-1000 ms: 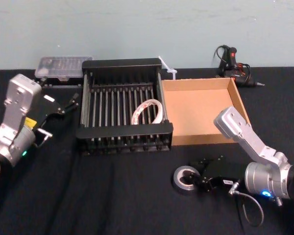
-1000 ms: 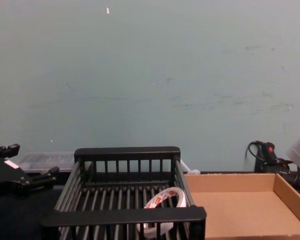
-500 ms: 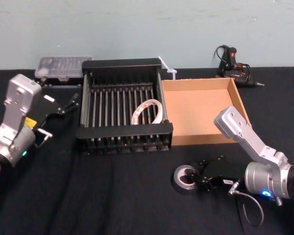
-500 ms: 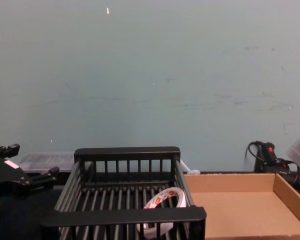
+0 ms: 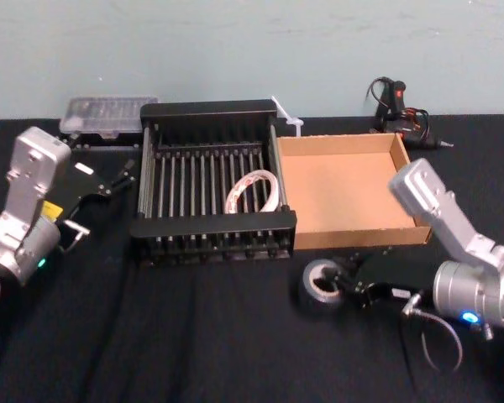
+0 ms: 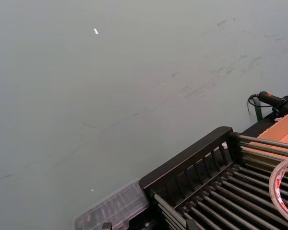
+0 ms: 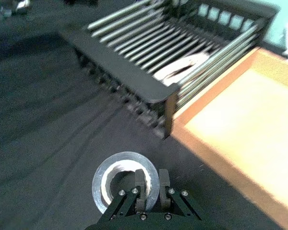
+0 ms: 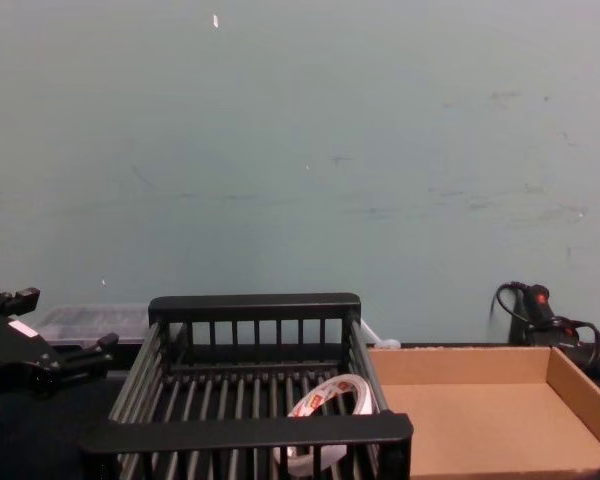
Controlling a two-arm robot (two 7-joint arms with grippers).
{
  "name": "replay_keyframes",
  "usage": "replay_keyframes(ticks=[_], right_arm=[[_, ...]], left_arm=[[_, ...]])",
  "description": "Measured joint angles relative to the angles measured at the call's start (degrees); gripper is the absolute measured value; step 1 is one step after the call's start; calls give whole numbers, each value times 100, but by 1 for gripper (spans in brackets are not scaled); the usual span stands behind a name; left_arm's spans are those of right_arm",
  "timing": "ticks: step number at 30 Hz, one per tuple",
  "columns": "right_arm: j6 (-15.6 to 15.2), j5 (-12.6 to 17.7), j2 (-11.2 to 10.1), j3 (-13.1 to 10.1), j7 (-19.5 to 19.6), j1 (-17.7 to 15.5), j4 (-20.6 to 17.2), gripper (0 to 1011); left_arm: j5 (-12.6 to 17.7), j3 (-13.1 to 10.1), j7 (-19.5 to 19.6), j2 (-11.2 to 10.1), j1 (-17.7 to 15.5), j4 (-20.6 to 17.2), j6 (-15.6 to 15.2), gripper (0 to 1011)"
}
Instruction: Pick up the white tape and place it into the black box , Pick up the silver tape and place it into the brown box.
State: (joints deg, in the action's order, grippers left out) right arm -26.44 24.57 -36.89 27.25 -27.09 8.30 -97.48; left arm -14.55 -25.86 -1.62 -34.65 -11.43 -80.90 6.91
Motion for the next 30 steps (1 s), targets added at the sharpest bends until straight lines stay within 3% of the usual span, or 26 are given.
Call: replay_keyframes(ticks=[14, 21, 30], right_arm=[[-85, 184, 229, -415, 643, 178, 61, 177], [-227, -36, 499, -508, 1036, 390, 302, 177], [-288, -278, 757, -524, 1212, 632, 682, 177]], left_arm=[[0, 0, 0, 0, 0, 0, 0, 1001], [0, 0, 0, 0, 0, 0, 0, 1001], [0, 0, 0, 0, 0, 0, 0, 1001]])
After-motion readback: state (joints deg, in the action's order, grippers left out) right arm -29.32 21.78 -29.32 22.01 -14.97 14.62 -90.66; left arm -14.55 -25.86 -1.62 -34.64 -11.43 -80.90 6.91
